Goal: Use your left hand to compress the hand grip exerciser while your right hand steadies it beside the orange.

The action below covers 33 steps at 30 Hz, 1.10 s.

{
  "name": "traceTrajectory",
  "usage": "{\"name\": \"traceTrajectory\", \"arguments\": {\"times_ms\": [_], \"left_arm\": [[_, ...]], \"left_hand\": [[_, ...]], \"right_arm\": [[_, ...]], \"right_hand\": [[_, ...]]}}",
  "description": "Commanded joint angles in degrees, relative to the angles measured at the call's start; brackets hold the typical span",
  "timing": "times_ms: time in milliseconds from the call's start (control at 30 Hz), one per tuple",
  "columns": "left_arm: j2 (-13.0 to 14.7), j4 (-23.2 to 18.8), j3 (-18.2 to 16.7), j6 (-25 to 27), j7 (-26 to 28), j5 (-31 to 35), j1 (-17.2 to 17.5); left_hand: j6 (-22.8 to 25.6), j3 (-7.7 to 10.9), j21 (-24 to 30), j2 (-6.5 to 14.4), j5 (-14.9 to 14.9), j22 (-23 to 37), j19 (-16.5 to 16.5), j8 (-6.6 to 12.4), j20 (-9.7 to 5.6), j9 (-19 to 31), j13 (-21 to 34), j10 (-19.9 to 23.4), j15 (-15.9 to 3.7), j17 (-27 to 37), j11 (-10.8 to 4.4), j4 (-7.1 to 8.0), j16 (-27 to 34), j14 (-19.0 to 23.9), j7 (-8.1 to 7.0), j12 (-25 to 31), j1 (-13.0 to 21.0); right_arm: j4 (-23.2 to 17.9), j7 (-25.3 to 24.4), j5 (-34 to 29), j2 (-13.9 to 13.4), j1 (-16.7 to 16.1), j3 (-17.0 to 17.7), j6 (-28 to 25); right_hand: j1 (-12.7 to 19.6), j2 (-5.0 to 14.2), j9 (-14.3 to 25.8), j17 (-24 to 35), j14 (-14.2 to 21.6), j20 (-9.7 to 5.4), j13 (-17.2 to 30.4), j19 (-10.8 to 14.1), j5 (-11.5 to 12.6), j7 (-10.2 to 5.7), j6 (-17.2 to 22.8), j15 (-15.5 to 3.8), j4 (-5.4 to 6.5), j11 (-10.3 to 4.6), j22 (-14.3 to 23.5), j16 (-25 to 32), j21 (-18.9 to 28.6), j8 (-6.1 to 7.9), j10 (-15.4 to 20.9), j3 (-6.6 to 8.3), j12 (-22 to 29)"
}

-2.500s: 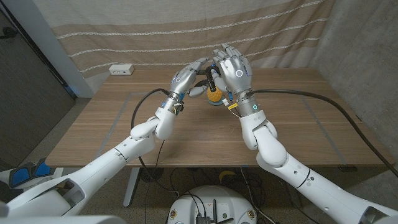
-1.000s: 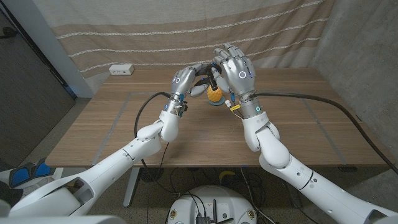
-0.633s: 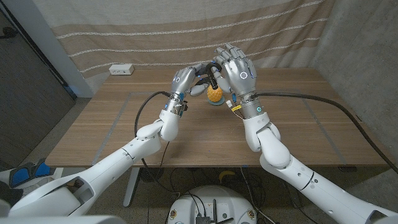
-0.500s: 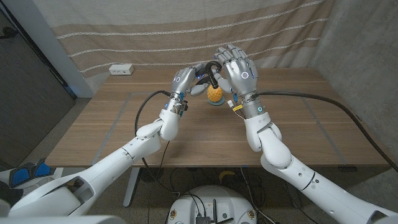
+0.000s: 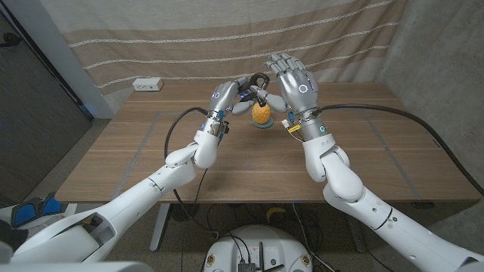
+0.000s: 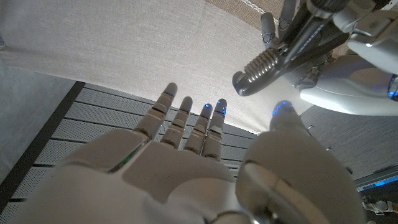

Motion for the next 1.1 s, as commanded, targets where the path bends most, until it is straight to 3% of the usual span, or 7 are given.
{"name": "traceTrajectory", "arguments": {"times_ms": [33, 267, 300, 433, 633, 900, 1100], "left_arm": [[-0.3, 1.5, -1.2, -3.8, -5.3, -6.5, -0.4], [-0.8, 3.6, -2.1, -7.7, -9.8, -12.2, -1.0], [-1.0, 3.8, -2.3, -8.0, -9.9, -12.6, -1.0], [-1.5, 4.8, -2.7, -9.5, -11.3, -14.2, -1.3], [-2.3, 6.8, -3.4, -12.3, -14.5, -18.5, -1.8], [-3.0, 10.0, -3.8, -16.9, -18.7, -22.6, -2.9], [-3.5, 11.8, -4.3, -19.2, -24.2, -27.9, -3.6]], "left_hand": [[-0.2, 12.22, 0.7, 12.1, 0.1, -0.9, 1.9, 0.79, -4.18, 1.5, 3.1, 2.4, -11.39, 2.3, -1.05, 12.1, 1.6, 11.1, 0.28, 2.2, 10.3], [-2.9, 12.19, 3.8, 12.8, 0.2, -2.1, 6.2, 4.42, -6.0, 9.4, 20.5, 0.4, -11.5, 16.0, 0.69, 14.11, 10.2, 15.8, 0.41, 12.7, 10.0], [-4.0, 12.67, 5.3, 12.8, 0.5, -2.3, 7.9, 7.23, -6.17, 14.5, 31.5, -1.6, -11.29, 25.4, 0.72, 14.41, 15.0, 14.3, 0.15, 18.7, 10.2], [-5.2, 11.47, 11.6, 12.5, 0.2, -0.2, 10.8, 11.24, -7.55, 21.4, 39.2, -1.5, -11.2, 36.3, -0.29, 13.17, 19.5, 13.2, -0.44, 22.9, 9.7], [-2.7, 12.93, 21.9, 12.5, -0.2, 7.8, 10.5, 14.43, -7.85, 25.1, 40.8, -2.4, -11.01, 47.8, 0.37, 11.05, 25.1, 14.5, 1.08, 29.5, 10.1], [-1.3, 14.46, 26.5, 12.6, -1.1, 9.5, 11.6, 18.39, -7.8, 30.7, 41.0, -0.2, -10.84, 49.0, 0.98, 9.93, 30.6, 16.1, 0.72, 37.6, 11.5], [-0.1, 17.94, 31.1, 12.6, -0.6, 16.3, 11.4, 20.51, -7.49, 33.1, 41.2, 1.9, -10.72, 49.0, 2.03, 10.46, 34.7, 17.2, 1.69, 43.7, 11.2]], "right_arm": [[1.5, -6.3, 11.3, 1.0, -0.8, 3.5, 4.6], [3.1, -9.5, 14.7, 1.5, -0.7, 4.1, 5.6], [3.3, -9.8, 14.7, 1.6, -0.7, 4.1, 5.4], [3.9, -10.8, 15.4, 1.6, -0.4, 3.9, 5.5], [4.6, -12.2, 16.2, 1.4, 0.0, 3.7, 5.9], [5.9, -14.6, 17.2, 1.4, 0.8, 3.5, 7.3], [7.0, -16.2, 17.9, 1.4, 1.2, 3.3, 8.1]], "right_hand": [[-1.6, 0.67, -0.1, 0.2, 0.9, 0.02, -0.2, 0.5, 0.0, -0.01, 2.6, -5.36, 0.38, -0.13, 0.2, 0.4, 0.0, 0.49, 1.6, 0.15, 0.8], [-1.5, 1.31, -0.2, 0.2, 1.5, -0.22, -0.4, 1.0, 0.1, 0.11, 4.4, -5.75, -0.07, -0.39, 0.2, 0.7, 0.1, 0.87, 3.3, 0.44, 1.3], [-1.5, 1.36, -0.2, 0.2, 1.6, -0.25, -0.4, 1.1, 0.1, 0.17, 4.5, -5.87, -0.14, -0.49, 0.2, 0.7, 0.2, 0.87, 3.4, 0.47, 1.4], [-1.5, 1.48, -0.3, 0.2, 1.8, -0.3, -0.5, 1.2, 0.1, 0.11, 5.2, -5.91, -0.35, -0.55, 0.2, 0.8, 0.2, 1.04, 3.5, 0.55, 1.4], [-1.4, 1.66, -0.3, 0.2, 2.1, -0.38, -0.5, 1.3, 0.1, 0.09, 5.8, -6.05, -0.57, -0.71, 0.2, 0.9, 0.2, 1.21, 3.8, 0.65, 1.5], [-1.1, 2.02, -0.3, 0.2, 2.5, -0.82, -0.4, 1.8, 0.0, 0.18, 7.5, -6.46, -1.17, -1.08, 0.2, 1.0, 0.4, 1.7, 4.8, 0.93, 1.8], [-0.9, 2.44, -0.3, 0.2, 3.1, -1.51, -0.3, 2.4, 0.0, -0.02, 9.0, -6.72, -1.69, -1.38, 0.3, 1.3, 0.6, 2.22, 5.9, 1.2, 2.2]]}}
